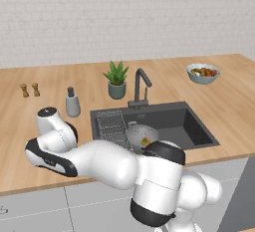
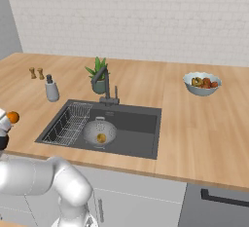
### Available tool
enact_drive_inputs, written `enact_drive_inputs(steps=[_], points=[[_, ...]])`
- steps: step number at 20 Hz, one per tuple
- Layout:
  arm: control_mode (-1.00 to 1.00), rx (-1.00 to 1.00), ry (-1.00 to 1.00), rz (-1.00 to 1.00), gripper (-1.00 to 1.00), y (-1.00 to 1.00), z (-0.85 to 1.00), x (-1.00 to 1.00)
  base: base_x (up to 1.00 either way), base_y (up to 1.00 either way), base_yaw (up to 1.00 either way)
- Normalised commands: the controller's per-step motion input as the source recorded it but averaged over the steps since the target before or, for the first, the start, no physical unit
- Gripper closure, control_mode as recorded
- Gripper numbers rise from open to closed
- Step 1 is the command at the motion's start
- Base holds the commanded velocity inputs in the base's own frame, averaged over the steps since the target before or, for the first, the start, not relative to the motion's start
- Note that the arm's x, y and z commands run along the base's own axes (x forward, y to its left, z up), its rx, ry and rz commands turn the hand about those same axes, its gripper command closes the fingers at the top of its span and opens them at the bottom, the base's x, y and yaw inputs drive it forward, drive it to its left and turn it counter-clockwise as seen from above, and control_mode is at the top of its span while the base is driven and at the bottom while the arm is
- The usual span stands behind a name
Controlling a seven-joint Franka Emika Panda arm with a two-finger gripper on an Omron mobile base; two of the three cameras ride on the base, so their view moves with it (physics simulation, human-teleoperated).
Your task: Put the colander in the sink, put the orange, pear, kiwi in the colander, and turn on the sink faucet and pour water over the colander.
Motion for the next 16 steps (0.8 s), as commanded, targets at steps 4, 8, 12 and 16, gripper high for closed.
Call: enact_drive_inputs(steps=[4,8,12,16], points=[[-1.00,-0.04,0.00,-0.02,-1.00,0.01,-0.16,0.18,0.00,0.00,0.00],[-1.00,-0.03,0.00,-0.04,-1.00,0.07,-0.09,0.18,0.00,0.00,0.00],[-1.00,-0.02,0.00,-0.05,-1.00,0.14,0.00,0.05,0.00,0.00,0.00],[-1.00,-0.02,0.00,-0.03,-1.00,0.13,0.00,0.02,0.00,0.00,0.00]])
